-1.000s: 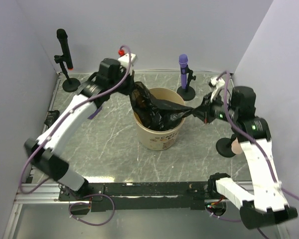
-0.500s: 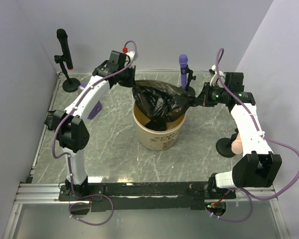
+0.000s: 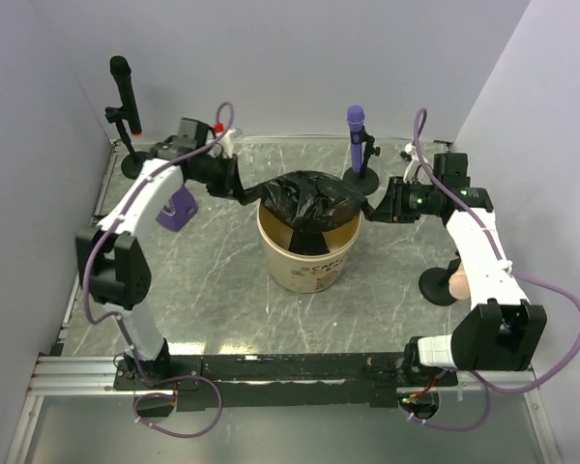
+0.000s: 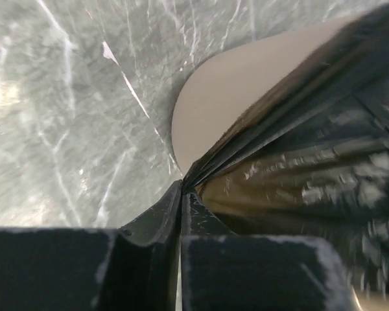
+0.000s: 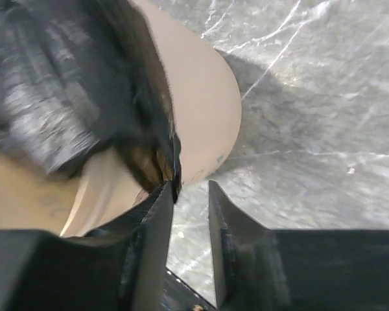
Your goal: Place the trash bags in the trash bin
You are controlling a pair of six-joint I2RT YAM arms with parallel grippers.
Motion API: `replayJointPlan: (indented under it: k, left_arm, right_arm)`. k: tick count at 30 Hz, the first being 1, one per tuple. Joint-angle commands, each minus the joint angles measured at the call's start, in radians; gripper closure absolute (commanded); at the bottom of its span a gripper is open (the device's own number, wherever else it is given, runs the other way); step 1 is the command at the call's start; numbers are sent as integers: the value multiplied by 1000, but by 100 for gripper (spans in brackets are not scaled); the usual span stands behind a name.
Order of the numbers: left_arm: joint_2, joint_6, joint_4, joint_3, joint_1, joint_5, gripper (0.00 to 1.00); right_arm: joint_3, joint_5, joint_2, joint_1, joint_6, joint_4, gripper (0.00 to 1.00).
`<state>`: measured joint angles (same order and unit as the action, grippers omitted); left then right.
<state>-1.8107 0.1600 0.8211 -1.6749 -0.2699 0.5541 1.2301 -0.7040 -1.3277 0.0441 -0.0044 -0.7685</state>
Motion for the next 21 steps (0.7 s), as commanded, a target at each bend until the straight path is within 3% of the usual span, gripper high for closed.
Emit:
replayJointPlan:
  k: [1,6,9,13,17,21]
  left_arm:
    - [172,-189,23,35,35,125,88]
    - [370,-443,-114,184,35,101,52]
    - [413,-562,-195,202,34,135,41]
    - [334,-709,-114,60,11,210,37]
    - [196,-867,53,-109,-48,169,38]
    - [127,-942,107,-157,-60,144,40]
  right_arm:
    - [126,24,122,5,-159,-107,61]
    - [100,-92,248,0,-429,-82,48]
    - [95,-91,246,-18,-483,-37,45]
    - [166,-118,144,-38,-578,-72,41]
    - [224,-120,52,-76,-673,-95,38]
    - [285,-124,-33,-93,-715,-127,38]
